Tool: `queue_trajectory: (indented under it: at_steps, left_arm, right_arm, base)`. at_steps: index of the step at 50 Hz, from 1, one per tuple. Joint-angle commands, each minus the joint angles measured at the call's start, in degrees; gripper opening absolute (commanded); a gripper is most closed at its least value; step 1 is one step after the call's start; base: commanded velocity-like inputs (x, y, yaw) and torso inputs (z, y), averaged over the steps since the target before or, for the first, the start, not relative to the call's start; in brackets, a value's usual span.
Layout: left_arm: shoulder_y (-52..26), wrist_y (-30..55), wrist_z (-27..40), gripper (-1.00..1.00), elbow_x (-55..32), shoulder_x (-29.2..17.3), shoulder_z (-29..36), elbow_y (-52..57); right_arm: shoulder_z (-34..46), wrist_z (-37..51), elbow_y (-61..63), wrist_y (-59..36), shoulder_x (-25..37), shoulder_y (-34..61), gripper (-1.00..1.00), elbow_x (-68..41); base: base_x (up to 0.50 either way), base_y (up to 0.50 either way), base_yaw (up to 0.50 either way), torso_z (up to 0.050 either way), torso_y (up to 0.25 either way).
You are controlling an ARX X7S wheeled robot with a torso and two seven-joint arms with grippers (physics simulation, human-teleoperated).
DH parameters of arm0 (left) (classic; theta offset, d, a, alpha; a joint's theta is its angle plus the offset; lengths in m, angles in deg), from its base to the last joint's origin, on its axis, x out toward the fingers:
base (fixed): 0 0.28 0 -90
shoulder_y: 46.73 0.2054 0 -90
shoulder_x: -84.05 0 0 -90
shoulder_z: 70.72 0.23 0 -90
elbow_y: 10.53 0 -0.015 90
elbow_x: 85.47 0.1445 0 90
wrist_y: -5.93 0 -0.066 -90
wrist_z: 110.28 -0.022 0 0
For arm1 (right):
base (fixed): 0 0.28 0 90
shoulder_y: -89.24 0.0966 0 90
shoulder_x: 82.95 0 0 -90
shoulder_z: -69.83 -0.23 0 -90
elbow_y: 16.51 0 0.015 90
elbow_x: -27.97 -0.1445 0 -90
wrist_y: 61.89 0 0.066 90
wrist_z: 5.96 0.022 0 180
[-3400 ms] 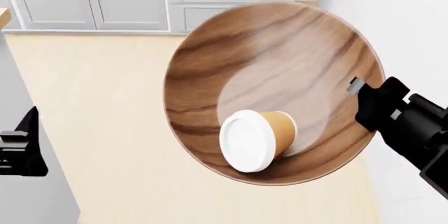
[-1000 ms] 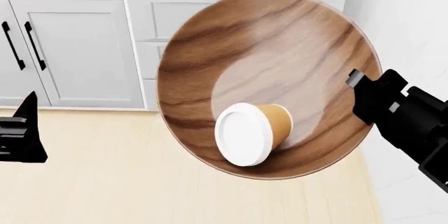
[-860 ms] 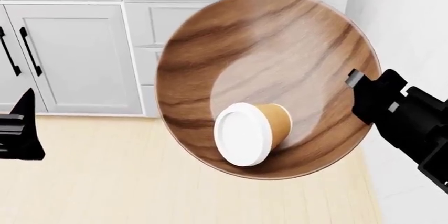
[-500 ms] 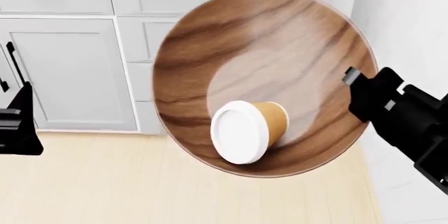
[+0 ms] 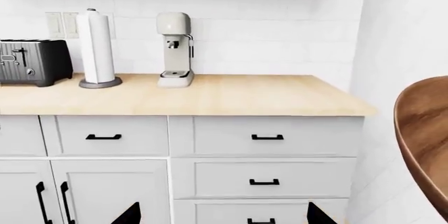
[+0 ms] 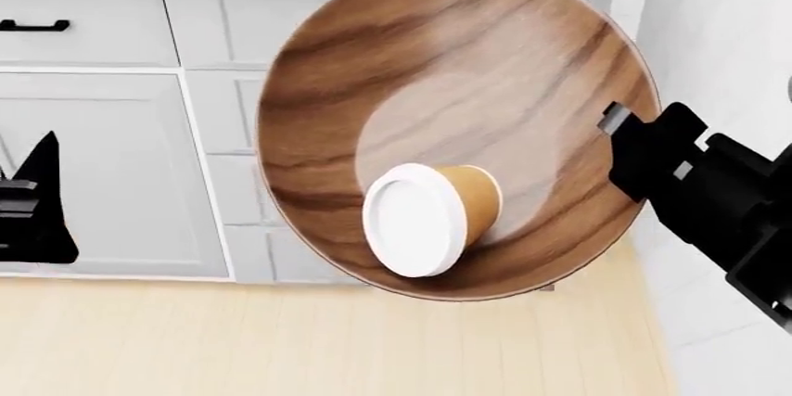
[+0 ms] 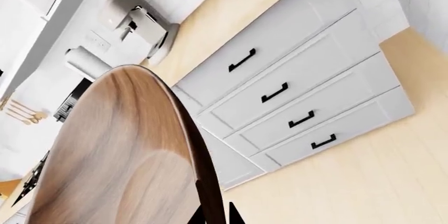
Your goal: Place the cup inside the bowl on the dining table and move the bowl to any counter.
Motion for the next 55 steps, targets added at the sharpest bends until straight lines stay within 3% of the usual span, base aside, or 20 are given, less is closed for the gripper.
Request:
queue_trajectory:
  at_steps: [1, 39, 55]
  left_arm:
    - [-1.5, 0.8, 0.7, 1.0, -0.7, -0.1, 0.3, 0.2]
    - [-1.9, 1.8, 2.1, 1.0, -5.0, -3.2, -3.5, 2.5]
    - [-2.0, 1.2, 2.5, 1.0, -3.3, -1.7, -1.1, 2.3]
  right_arm:
    - [-0.1, -1.3, -0.6, 0.9, -0.3, 1.5, -1.0, -0.1]
    - [0.8, -0.8, -0.3, 1.5, 0.3, 0.2, -1.0, 0.6]
    - [0.9, -0.5, -0.1, 1.6, 0.4, -0.2, -1.0, 0.3]
  base:
    - [0.5, 0.0, 0.0, 0.0, 0.0]
    - [0.5, 0.0, 0.0, 0.0, 0.001]
    - [0.5, 0.0, 0.0, 0.0, 0.002]
